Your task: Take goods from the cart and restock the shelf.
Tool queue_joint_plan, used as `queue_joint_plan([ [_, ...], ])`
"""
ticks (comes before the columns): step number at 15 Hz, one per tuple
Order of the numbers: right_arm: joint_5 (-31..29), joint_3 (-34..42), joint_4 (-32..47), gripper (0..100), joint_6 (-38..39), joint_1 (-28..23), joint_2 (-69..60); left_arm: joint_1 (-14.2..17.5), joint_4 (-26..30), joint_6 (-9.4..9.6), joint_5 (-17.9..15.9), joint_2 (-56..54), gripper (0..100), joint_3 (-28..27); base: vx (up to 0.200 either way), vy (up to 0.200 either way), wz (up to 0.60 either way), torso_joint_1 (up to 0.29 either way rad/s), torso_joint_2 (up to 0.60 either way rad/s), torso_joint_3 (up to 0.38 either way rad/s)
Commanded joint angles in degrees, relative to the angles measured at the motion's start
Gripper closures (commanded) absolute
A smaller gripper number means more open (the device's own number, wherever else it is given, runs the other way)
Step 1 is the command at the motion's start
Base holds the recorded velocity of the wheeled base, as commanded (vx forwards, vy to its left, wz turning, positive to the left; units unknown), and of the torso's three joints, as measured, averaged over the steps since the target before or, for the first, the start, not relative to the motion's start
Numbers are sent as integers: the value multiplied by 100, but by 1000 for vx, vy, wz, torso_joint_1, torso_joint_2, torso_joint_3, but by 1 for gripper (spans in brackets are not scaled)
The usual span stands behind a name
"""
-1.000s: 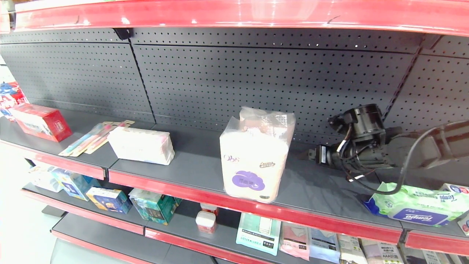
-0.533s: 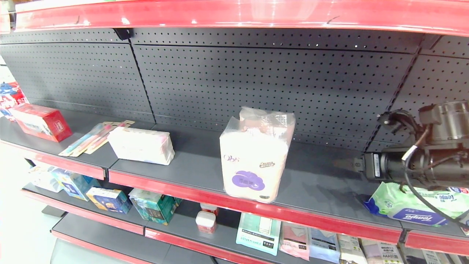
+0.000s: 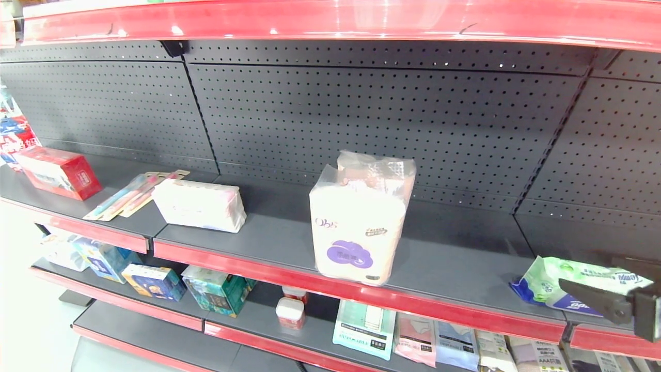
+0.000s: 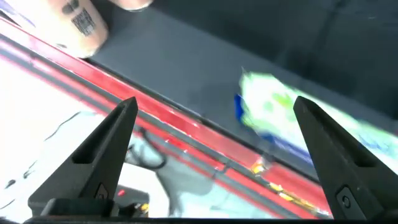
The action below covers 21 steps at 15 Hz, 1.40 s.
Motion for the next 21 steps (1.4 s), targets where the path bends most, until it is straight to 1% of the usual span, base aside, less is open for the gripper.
queue_joint_plan([
  [1, 82, 717, -14, 0, -109, -107, -1445, 3, 0, 0, 1, 9, 0, 0, 0, 0, 0, 0, 0, 0],
  [2, 82, 1034, 3, 0, -197, -63, -2139, 3, 0, 0, 1, 9, 0, 0, 0, 0, 0, 0, 0, 0],
  [4, 21, 1394, -6, 0, -540, -81, -2912, 3, 0, 0, 1, 9, 0, 0, 0, 0, 0, 0, 0, 0],
  [6, -50, 1684, 3, 0, -391, -107, -3774, 3, 0, 0, 1, 9, 0, 0, 0, 0, 0, 0, 0, 0],
  [8, -322, 2018, -6, 0, -338, -133, -4442, 3, 0, 0, 1, 9, 0, 0, 0, 0, 0, 0, 0, 0],
  [9, -630, 2334, -6, 0, -312, -125, -5145, 3, 0, 0, 1, 9, 0, 0, 0, 0, 0, 0, 0, 0],
  [10, -788, 2466, 3, 0, -136, -125, -5277, 3, 0, 0, 1, 9, 0, 0, 0, 0, 0, 0, 0, 0],
  [11, -1096, 2466, 38, 0, 409, -125, -5259, 3, 0, 0, 1, 9, 0, 0, 0, 0, 0, 0, 0, 0],
  [12, -1263, 2466, 117, 0, 769, -125, -5259, 3, 0, 0, 1, 9, 0, 0, 0, 0, 0, 0, 0, 0],
  [13, -1263, 2466, 161, 0, 893, -125, -5259, 3, 0, 0, 1, 9, 0, 0, 0, 0, 0, 0, 0, 0],
  [14, -1087, 2466, 161, 0, 901, -90, -5250, 3, 0, 0, 1, 9, 0, 0, 0, 0, 0, 0, 0, 0],
  [15, -727, 2457, 205, 0, 901, 77, -5259, 3, 0, 0, 1, 9, 0, 0, 0, 0, 0, 0, 0, 0],
  [16, -727, 2457, 205, 0, 901, 77, -5259, 3, 0, 0, 1, 9, 0, 0, 0, 0, 0, 0, 0, 0],
  [17, -630, 2457, 205, 0, 717, 429, -5347, 3, 0, 0, 1, 9, 0, 0, 0, 0, 0, 0, 0, 0],
  [19, -674, 2457, 223, 0, 813, 350, -5663, 3, 0, 0, 1, 9, 0, 0, 0, 0, 0, 0, 0, 0],
  [20, -1069, 2422, 355, 0, 1121, 306, -5804, 3, 0, 0, 1, 9, 0, 0, 0, 0, 0, 0, 0, 0],
  [21, -1069, 2422, 355, 0, 1121, 306, -5804, 3, 0, 0, 1, 9, 0, 0, 0, 0, 0, 0, 0, 0],
])
